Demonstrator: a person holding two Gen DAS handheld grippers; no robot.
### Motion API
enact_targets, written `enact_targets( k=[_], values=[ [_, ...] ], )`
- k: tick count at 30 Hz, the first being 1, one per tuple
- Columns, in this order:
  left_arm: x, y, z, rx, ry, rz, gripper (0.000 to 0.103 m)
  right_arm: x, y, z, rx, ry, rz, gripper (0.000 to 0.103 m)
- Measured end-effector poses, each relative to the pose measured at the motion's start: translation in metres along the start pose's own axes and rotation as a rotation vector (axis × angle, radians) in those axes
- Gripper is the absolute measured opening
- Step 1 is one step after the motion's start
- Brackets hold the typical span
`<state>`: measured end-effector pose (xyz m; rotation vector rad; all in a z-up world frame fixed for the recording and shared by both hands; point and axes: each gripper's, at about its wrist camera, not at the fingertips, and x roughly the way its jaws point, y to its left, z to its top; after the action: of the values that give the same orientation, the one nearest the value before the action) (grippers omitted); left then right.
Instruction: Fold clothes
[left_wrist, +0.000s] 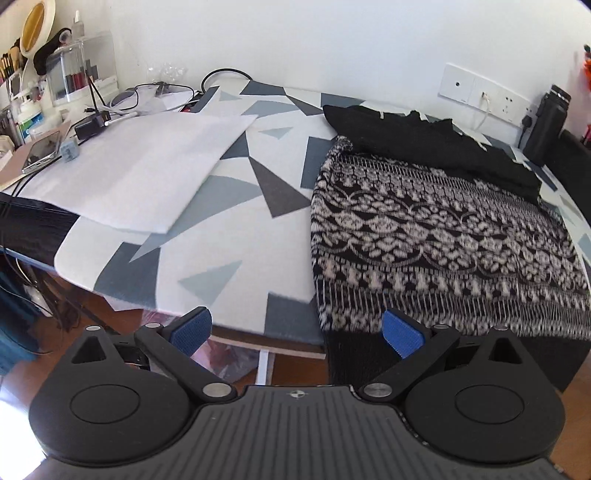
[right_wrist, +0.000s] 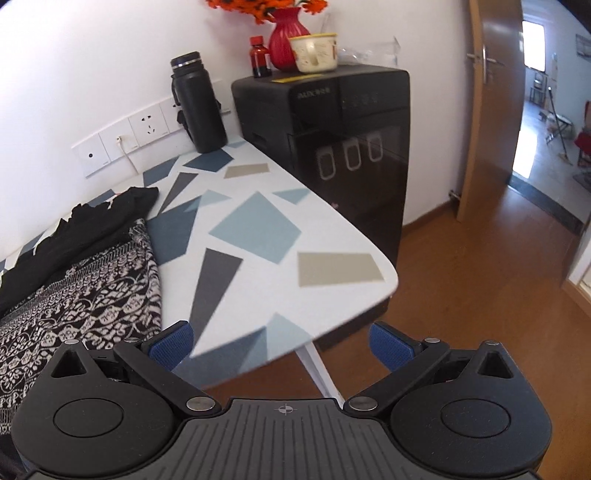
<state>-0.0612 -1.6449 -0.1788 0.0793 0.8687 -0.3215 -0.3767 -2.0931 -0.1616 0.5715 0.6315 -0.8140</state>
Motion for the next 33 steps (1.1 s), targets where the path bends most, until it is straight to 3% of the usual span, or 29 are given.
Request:
enact_targets(
  k=[6, 15, 23, 28, 33],
  values=[
    [0.004, -0.008, -0.015, 0.058, -0.001, 0.000, 0.101, 0.014, 0.014, -0.021, -0.053, 0.057, 0.081, 0.102],
    [0.061, -0.021, 0.021, 0.022, 0.073, -0.033, 0.101, 0.060, 0.109, -0.027, -0.321, 0.107, 0.146, 0.102],
    [0.090, -0.025, 0.036, 0.051, 0.096, -0.001, 0.103, 0.098, 0.155, -0.031, -0.449, 0.124, 0.074, 0.102],
    [0.098, -0.026, 0.045, 0.071, 0.109, 0.001, 0.103, 0.101, 0.150, -0.031, -0.364, 0.125, 0.083, 0.102],
    [0.103, -0.029, 0.051, 0.065, 0.122, 0.011, 0.103, 0.100, 0.151, -0.038, -0.360, 0.079, 0.076, 0.102]
  ],
)
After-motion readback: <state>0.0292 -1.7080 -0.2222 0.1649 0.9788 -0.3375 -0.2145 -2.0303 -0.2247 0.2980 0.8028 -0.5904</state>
